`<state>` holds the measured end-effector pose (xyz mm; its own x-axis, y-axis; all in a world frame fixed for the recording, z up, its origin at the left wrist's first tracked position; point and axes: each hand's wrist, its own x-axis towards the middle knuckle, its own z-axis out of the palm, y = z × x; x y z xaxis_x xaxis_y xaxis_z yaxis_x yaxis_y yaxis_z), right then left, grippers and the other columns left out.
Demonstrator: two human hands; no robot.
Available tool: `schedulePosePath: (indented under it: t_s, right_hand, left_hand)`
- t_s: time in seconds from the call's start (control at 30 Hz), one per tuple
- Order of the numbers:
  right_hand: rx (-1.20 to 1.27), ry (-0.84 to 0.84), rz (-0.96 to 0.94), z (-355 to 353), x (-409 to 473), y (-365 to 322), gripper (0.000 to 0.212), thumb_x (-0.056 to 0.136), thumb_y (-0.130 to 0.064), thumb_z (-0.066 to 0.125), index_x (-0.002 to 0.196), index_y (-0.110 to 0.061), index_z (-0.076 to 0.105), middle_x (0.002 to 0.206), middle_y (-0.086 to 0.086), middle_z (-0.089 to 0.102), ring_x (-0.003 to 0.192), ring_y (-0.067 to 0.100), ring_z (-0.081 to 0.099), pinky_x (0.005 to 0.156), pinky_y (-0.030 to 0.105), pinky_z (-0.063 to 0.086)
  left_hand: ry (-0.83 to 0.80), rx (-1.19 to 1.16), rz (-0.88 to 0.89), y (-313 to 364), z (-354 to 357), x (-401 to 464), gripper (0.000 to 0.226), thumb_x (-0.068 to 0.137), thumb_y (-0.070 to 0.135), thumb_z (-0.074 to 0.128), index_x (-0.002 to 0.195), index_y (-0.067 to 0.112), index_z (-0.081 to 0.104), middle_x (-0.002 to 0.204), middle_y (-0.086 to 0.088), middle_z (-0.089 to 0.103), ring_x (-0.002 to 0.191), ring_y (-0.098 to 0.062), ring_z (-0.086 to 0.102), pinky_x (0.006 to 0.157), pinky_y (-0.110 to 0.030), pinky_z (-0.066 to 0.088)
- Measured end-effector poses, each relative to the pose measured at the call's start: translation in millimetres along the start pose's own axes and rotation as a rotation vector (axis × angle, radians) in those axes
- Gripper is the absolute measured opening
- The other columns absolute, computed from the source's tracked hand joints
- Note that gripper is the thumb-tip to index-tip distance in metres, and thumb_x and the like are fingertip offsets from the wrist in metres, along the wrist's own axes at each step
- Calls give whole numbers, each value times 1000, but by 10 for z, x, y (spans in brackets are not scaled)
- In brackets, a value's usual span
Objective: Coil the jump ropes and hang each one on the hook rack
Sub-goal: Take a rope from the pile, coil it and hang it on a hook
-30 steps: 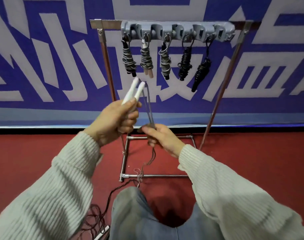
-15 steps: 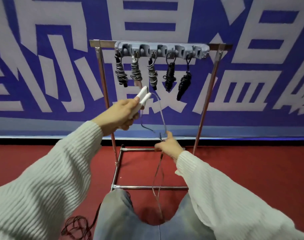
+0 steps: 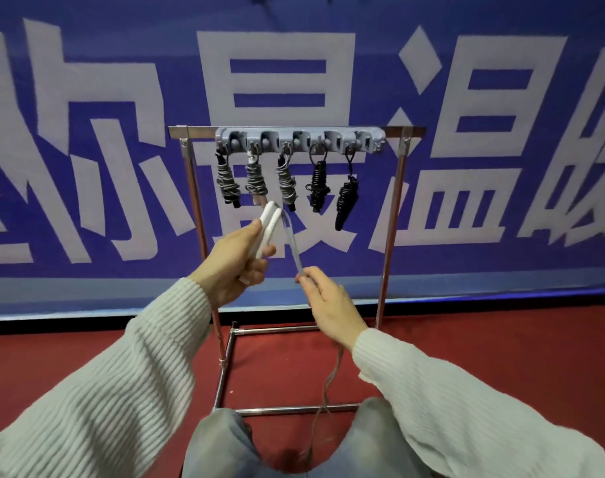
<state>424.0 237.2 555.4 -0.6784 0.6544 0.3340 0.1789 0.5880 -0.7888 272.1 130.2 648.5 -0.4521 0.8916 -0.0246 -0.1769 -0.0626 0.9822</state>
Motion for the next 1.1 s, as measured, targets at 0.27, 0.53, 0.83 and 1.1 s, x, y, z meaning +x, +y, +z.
schedulePosePath:
  t_s: [0.27, 0.53, 0.83, 1.1]
  right_hand:
    - [-678, -449, -380, -553, 316, -826, 32, 107, -34, 45, 86, -20, 65, 79, -9, 62, 74, 12, 56, 71, 33, 40]
    - [395, -637, 258, -396, 87, -360, 26, 104, -32, 49, 82, -19, 52, 60, -2, 34, 50, 8, 23, 43, 27, 17]
    - [-621, -554, -238, -358, -234, -634, 26, 106, -39, 46, 89, -22, 57, 75, -10, 56, 73, 15, 51, 69, 37, 37]
    - [-15, -668, -68, -674, -27, -568, 20, 103, -22, 61, 85, -20, 71, 73, -5, 61, 61, 7, 49, 59, 22, 41]
  left_hand:
    - [-394, 1547, 404, -678, -82, -220, 36, 107, 46, 36, 121, 22, 58, 94, -5, 71, 84, -27, 65, 76, -42, 49]
    - [-87, 741, 650, -345, 163, -576, 35, 107, 43, 40, 81, 27, 58, 63, 6, 55, 54, -9, 46, 54, -33, 38]
    - [1, 1515, 345, -777, -201, -292, 44, 101, 60, 25, 112, 23, 46, 86, -11, 69, 76, -39, 63, 64, -43, 47]
    - [-479, 1045, 547, -666, 67, -842, 35, 106, 39, 45, 77, 23, 57, 60, 4, 52, 52, -11, 43, 53, -27, 35]
